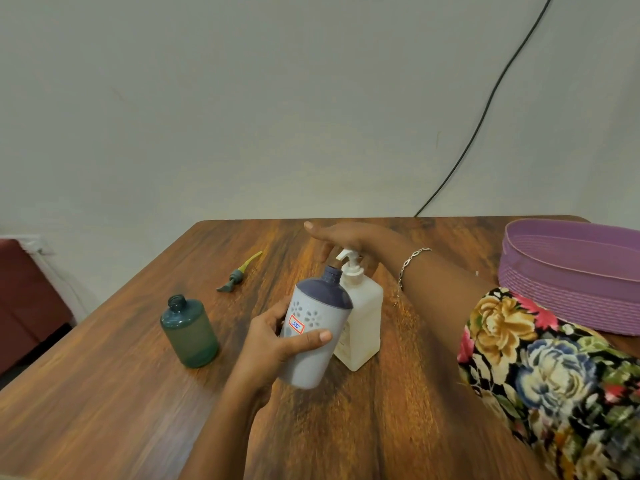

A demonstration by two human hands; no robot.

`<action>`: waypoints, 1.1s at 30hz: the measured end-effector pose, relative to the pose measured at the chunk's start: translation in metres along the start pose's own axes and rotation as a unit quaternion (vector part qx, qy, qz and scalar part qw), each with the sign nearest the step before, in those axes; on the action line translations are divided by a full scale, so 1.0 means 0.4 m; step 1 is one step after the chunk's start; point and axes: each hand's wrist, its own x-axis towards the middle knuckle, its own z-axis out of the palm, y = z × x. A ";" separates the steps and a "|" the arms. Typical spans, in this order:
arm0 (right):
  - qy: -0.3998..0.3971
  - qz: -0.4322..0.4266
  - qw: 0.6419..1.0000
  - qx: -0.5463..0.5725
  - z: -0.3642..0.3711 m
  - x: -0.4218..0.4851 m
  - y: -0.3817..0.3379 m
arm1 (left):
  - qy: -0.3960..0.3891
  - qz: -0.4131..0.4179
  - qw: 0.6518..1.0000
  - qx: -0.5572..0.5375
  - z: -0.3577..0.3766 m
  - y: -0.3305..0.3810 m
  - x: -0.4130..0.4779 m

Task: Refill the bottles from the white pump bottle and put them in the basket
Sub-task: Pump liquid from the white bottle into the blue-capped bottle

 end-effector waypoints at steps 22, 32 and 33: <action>0.013 -0.028 0.998 -0.062 0.000 -0.003 -0.007 | 0.011 0.007 1.000 0.010 -0.004 0.018 0.014; 0.019 -0.030 0.999 0.003 -0.006 0.003 0.018 | 0.005 -0.011 0.999 0.029 -0.002 0.016 0.008; 0.023 -0.030 0.999 0.000 -0.006 0.004 0.020 | 0.004 -0.011 1.000 0.025 0.001 0.016 0.004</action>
